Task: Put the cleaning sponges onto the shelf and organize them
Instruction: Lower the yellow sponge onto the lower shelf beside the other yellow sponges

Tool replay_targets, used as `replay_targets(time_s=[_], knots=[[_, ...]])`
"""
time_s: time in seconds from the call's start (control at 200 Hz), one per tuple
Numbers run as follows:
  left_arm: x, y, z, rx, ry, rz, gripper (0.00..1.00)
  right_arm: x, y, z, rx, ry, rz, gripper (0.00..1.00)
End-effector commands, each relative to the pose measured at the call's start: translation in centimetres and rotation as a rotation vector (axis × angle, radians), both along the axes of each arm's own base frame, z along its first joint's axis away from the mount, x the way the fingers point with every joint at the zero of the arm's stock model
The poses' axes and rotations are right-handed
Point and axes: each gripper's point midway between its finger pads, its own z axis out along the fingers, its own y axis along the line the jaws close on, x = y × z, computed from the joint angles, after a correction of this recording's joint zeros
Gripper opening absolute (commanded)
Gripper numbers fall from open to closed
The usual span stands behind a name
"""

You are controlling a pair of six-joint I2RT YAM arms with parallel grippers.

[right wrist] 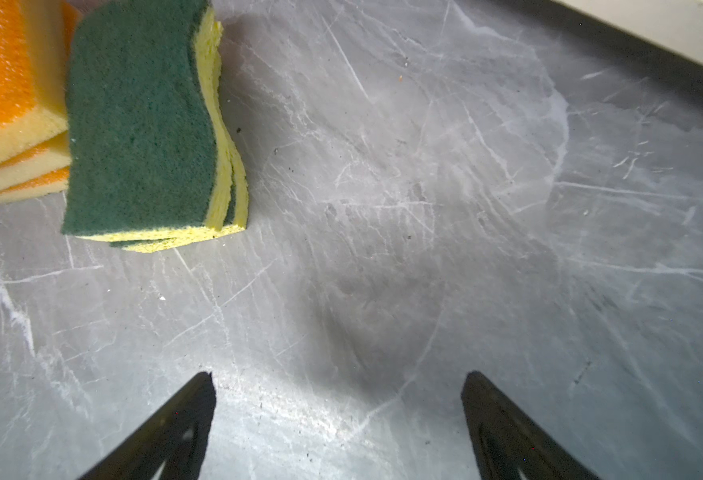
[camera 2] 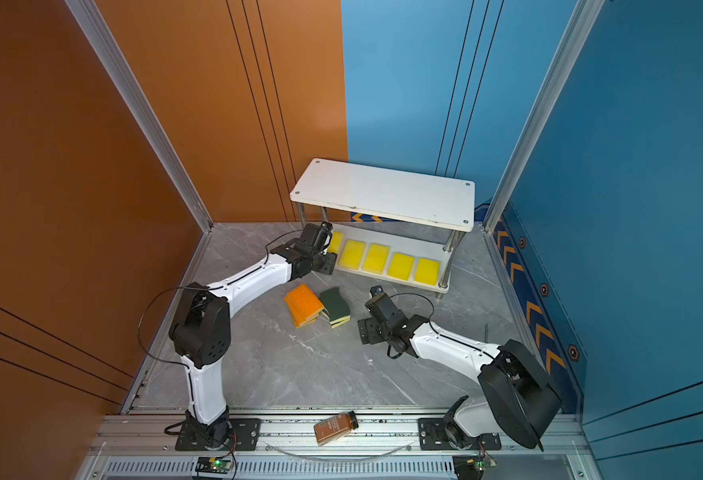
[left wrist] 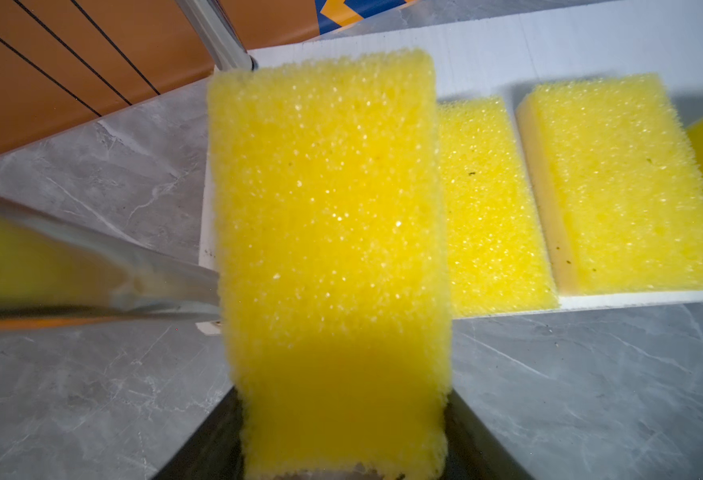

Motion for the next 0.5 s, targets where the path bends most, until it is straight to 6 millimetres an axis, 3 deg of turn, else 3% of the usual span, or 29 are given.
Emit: replay_targets(time_s=[0.0,0.496], knots=[[0.8,-0.6,0.1,-0.027,0.001,-0.014,0.65,-0.2,-1.1,0.1,-0.017,-0.008,-0.035,0.92],[2.3,0.3,-1.1,-0.041,0.011,0.009,0.65,0.2,-2.4,0.2,-0.012,-0.01,-0.076,0.92]])
